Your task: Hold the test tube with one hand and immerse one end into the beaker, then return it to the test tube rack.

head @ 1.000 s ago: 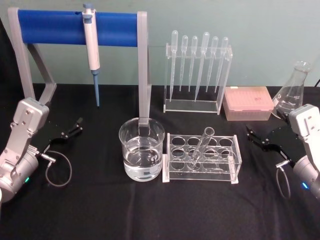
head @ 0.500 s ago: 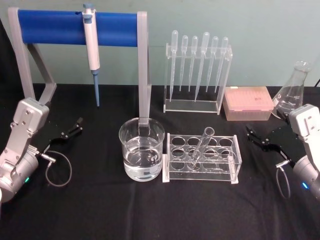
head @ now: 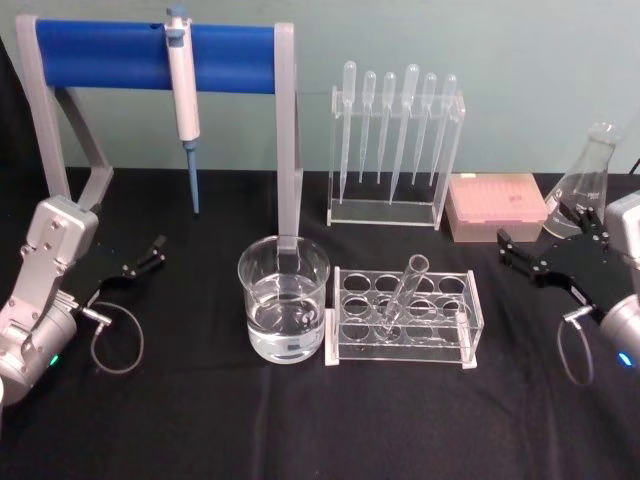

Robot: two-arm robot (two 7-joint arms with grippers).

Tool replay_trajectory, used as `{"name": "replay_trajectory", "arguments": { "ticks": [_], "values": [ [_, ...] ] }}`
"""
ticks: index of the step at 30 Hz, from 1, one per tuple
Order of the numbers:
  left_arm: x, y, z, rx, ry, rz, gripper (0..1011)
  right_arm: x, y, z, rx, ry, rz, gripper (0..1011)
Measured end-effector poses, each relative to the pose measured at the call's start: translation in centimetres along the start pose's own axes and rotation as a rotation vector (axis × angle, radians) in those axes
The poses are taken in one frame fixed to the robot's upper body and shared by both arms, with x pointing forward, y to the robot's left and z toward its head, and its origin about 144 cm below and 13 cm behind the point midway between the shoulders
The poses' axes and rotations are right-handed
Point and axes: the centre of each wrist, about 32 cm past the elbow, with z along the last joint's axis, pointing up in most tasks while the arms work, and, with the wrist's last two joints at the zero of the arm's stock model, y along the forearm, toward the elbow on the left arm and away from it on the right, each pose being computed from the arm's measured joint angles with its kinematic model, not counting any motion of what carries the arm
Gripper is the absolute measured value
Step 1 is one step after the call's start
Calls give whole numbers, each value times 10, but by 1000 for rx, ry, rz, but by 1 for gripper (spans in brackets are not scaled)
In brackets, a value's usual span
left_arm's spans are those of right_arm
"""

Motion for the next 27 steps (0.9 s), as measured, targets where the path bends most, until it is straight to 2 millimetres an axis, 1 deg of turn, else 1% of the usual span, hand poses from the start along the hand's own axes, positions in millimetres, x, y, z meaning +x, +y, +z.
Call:
{"name": "replay_trajectory", "arguments": {
  "ticks": [4,9,16,18,19,22,27],
  "values": [
    [0,0,0,0,0,0,1000,7,-12,12,32,33,38,1003],
    [0,0,0,0,0,0,1000,16,-26,15,41,91,132,1003],
    [0,0,0,0,0,0,1000,33,-46,12,68,147,393,1002],
    [0,0,0,0,0,0,1000,36,-48,12,78,147,447,1002],
    [0,0,0,0,0,0,1000,39,-50,10,84,144,502,1003],
    [0,0,0,0,0,0,1000,42,-50,7,90,141,564,1003],
    [0,0,0,0,0,0,1000,41,-43,6,112,136,656,1002]
  ]
}}
